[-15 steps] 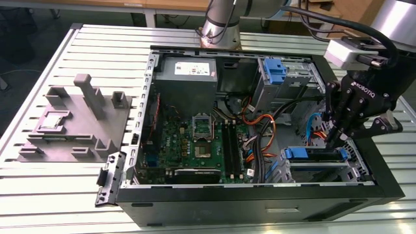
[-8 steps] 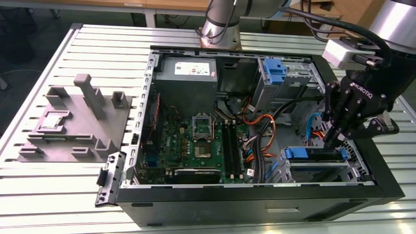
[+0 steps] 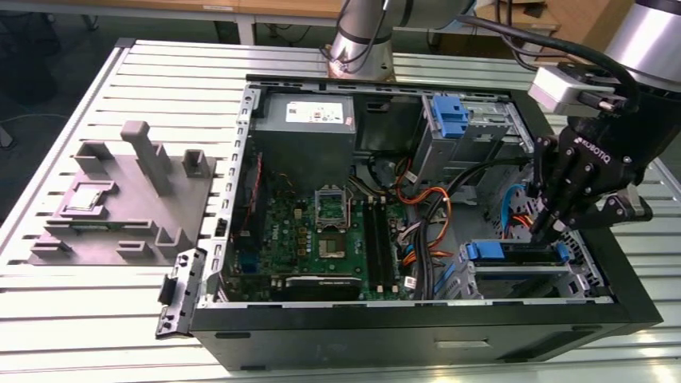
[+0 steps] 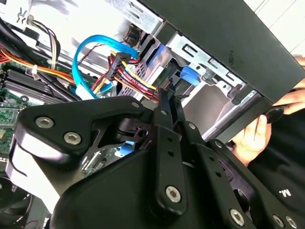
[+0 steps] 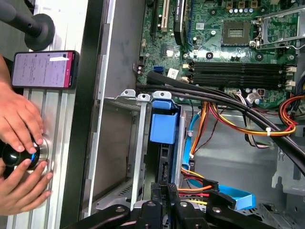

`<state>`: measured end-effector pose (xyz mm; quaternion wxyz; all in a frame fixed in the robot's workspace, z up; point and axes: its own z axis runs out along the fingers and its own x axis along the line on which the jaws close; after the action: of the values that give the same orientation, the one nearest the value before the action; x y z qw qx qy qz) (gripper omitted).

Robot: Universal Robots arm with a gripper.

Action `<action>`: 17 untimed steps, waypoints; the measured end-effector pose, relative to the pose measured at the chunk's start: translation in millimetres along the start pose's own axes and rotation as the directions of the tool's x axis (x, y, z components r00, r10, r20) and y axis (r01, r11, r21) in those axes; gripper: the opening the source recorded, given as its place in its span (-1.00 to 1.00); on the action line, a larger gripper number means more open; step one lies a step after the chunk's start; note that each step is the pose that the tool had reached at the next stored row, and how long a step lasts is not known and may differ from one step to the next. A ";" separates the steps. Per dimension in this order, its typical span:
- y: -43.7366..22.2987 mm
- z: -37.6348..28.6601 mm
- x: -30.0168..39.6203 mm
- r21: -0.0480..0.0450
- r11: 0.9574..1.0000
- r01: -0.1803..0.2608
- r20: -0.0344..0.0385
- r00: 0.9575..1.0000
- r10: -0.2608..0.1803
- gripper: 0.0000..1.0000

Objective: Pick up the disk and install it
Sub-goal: 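Insert the first disk wire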

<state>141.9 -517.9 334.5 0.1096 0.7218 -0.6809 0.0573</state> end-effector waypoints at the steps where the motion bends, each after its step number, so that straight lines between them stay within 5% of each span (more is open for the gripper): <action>1: 0.0 0.4 0.1 -0.001 1.000 -0.003 0.000 1.000 0.003 -0.67; 17: -2.5 4.8 1.1 -0.012 0.999 -0.051 0.007 0.999 0.051 -0.67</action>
<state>144.1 -519.9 329.9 0.1102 0.7036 -0.7000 0.0534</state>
